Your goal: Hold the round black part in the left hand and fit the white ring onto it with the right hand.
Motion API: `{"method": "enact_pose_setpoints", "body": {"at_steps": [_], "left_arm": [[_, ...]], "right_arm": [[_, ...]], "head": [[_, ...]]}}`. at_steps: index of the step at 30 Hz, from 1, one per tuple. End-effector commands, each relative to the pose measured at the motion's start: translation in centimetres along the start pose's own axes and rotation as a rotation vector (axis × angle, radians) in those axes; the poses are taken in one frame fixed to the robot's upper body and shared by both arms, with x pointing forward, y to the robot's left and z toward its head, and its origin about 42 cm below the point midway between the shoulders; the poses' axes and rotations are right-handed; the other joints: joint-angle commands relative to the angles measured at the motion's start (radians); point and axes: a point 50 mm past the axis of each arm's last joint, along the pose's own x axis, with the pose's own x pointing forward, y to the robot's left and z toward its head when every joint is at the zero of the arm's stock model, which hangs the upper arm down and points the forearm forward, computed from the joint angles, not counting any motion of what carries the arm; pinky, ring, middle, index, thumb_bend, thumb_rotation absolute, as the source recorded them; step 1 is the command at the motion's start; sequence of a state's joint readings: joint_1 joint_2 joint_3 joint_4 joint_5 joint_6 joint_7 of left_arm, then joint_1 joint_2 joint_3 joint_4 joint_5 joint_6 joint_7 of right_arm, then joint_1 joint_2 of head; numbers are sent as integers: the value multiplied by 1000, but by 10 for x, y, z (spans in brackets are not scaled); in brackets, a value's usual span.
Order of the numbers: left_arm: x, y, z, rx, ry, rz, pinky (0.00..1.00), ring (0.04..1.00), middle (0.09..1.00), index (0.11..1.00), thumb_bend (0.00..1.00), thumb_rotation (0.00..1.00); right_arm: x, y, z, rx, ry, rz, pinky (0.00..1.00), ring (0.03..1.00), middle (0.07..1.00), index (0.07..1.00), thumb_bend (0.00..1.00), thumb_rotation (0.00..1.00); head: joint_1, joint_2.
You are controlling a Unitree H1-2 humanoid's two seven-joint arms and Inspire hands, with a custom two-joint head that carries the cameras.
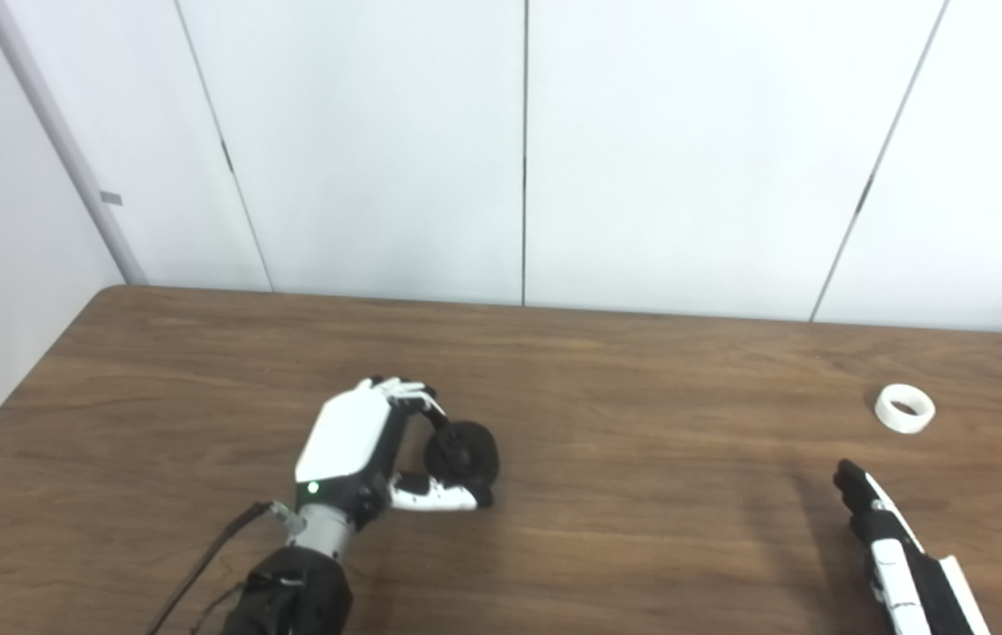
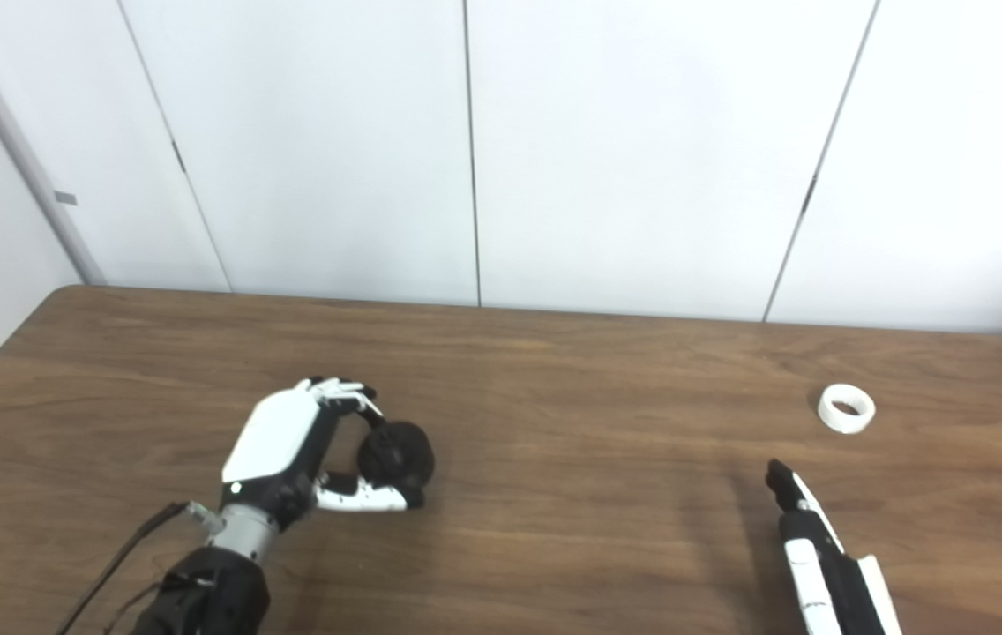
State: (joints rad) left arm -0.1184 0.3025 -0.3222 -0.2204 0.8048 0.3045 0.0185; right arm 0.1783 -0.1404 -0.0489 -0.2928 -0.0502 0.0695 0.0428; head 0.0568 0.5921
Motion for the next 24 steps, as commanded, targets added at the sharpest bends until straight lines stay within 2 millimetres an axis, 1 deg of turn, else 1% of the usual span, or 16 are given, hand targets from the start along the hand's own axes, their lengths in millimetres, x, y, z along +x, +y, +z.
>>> {"method": "enact_pose_setpoints", "body": {"at_steps": [1,6,12,17,24], "left_arm": [[0,10,13,29,-68,50,953,882,803,485,523,55],[-13,-6,30,46,-113,-6,954,890,803,485,524,55],[-23,-22,42,66,-168,-45,947,889,799,485,524,55],[-33,-41,47,62,-191,-71,944,893,810,485,524,54],[-40,-55,45,69,-188,-120,972,910,821,485,524,54]], "right_arm": [[1,4,9,8,-64,-16,1000,975,941,923,456,1000],[-1,7,11,16,-62,-24,1000,960,932,920,468,1000],[-1,11,14,24,-65,-29,1000,949,922,914,470,1000],[1,14,19,25,-66,-34,1000,953,925,917,493,1000],[3,18,27,17,-68,-46,1000,941,916,908,505,1000]], "head": [[-3,4],[-28,19],[-51,39],[-71,55],[-104,82]]}}
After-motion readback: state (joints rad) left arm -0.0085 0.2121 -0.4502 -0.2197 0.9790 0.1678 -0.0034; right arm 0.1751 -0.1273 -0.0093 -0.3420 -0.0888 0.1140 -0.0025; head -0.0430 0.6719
